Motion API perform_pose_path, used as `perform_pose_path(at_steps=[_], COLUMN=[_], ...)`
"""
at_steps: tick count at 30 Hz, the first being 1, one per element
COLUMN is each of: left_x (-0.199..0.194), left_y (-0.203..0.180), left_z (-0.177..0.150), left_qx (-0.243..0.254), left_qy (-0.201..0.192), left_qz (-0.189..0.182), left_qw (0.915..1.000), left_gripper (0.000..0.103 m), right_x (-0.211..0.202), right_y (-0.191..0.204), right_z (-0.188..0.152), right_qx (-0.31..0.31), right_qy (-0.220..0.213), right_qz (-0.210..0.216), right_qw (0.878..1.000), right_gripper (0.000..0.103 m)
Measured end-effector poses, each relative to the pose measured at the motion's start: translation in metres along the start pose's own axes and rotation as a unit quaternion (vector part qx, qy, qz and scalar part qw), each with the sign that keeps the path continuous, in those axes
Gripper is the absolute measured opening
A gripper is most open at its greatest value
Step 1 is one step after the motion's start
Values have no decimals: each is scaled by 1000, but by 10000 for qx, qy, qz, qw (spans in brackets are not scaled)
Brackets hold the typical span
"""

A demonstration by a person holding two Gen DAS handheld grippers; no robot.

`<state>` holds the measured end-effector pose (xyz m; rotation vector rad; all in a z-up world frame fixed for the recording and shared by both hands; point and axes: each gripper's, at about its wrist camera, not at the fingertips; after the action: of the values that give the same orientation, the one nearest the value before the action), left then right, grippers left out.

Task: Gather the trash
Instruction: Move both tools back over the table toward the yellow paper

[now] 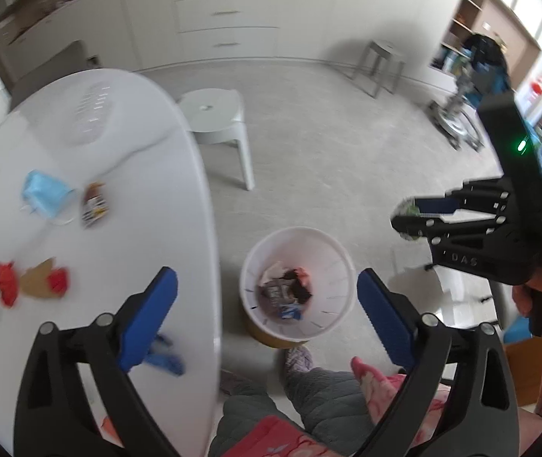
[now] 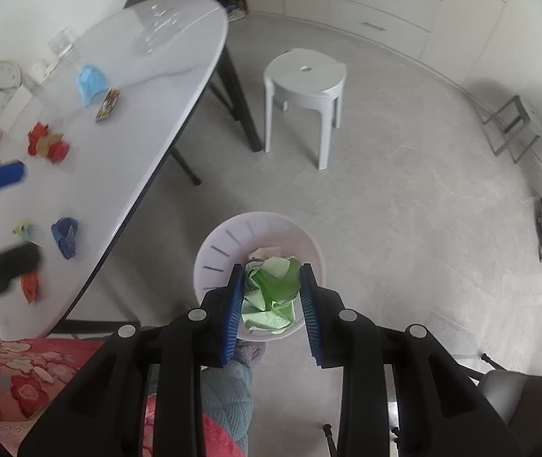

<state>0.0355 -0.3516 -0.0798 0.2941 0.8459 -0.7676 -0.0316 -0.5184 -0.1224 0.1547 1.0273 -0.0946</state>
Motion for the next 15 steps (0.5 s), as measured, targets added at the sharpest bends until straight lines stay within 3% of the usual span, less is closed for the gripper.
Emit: perform_pose_path(at_steps=[2,4,7,11,15], left_x=[-11,-19,-32,-53,-75], left_y=[14,25,46,72,97], left_z=[-4,-10,-21,-36,-47], left_qx=[-160,-333,-606,-884,-1200], left_qy=[-46,-53,-67,-127,-270], left_qz=[145,285,496,835,1106], left_qw=[9998,9990,9969,9925,9862], left_gripper=[91,91,91,91,92], right_x=[12,23,21,0,-22], right_y=[9,19,38,72,113], right_z=[-2,-2,3,23,44], right_qx=[-71,-110,-276,-667,-1119], right_qy=[132,294,185,-177,-501], right_qz=[116,138,54,-29,84], right_qw=[9998,9994,9994,9976,9924], right_gripper=[38,68,90,100,100])
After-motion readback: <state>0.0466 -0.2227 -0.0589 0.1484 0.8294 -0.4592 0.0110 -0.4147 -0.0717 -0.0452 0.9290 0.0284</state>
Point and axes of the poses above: each gripper's, at about its wrist camera, not at the fingertips, and x roughly the way its jaws point, y to its left, z to its top, and after that the axes turned 14 degrees about -y, right-handed
